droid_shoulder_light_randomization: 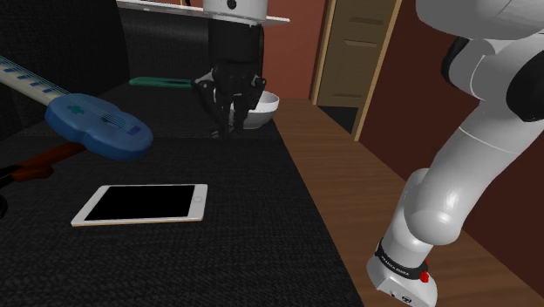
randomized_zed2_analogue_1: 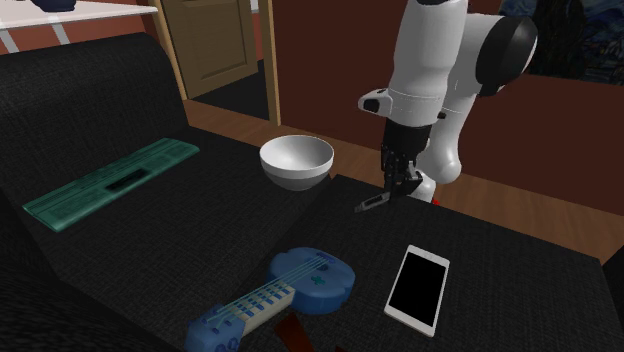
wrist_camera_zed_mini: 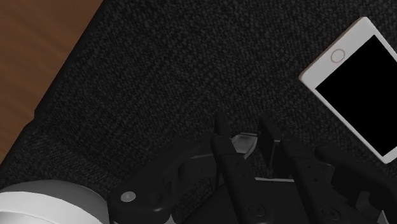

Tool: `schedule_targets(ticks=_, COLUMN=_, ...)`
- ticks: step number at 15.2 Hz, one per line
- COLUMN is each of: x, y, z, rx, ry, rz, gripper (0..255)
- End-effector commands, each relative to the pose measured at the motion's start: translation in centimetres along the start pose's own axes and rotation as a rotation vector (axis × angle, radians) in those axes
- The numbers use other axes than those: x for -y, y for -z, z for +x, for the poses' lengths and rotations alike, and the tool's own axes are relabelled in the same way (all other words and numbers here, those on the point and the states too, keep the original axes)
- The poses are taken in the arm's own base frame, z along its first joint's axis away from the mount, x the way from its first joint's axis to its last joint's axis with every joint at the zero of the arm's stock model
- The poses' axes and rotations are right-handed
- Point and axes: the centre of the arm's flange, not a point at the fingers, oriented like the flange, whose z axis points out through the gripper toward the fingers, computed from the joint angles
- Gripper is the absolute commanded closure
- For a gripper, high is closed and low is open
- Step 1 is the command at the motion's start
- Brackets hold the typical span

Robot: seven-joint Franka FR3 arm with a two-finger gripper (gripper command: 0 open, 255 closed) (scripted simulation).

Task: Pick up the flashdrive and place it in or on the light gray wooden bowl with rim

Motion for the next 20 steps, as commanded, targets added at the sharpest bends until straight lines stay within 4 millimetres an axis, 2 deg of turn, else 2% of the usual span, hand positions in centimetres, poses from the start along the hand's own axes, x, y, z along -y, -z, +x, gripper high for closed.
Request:
schedule_targets(ticks=1, x=-0.1, y=1.1, z=0.0, rx=0.000, ry=0.000, rz=0.000, gripper=255)
schedule_targets(ticks=15, x=0.1, y=8.3, z=0.1, rx=0.000, ry=0.000, rz=0.000, gripper=255)
schedule_targets(ticks=20, x=-4.8, y=8.4, z=4.5, rx=0.000, ry=0.000, rz=0.000, gripper=255)
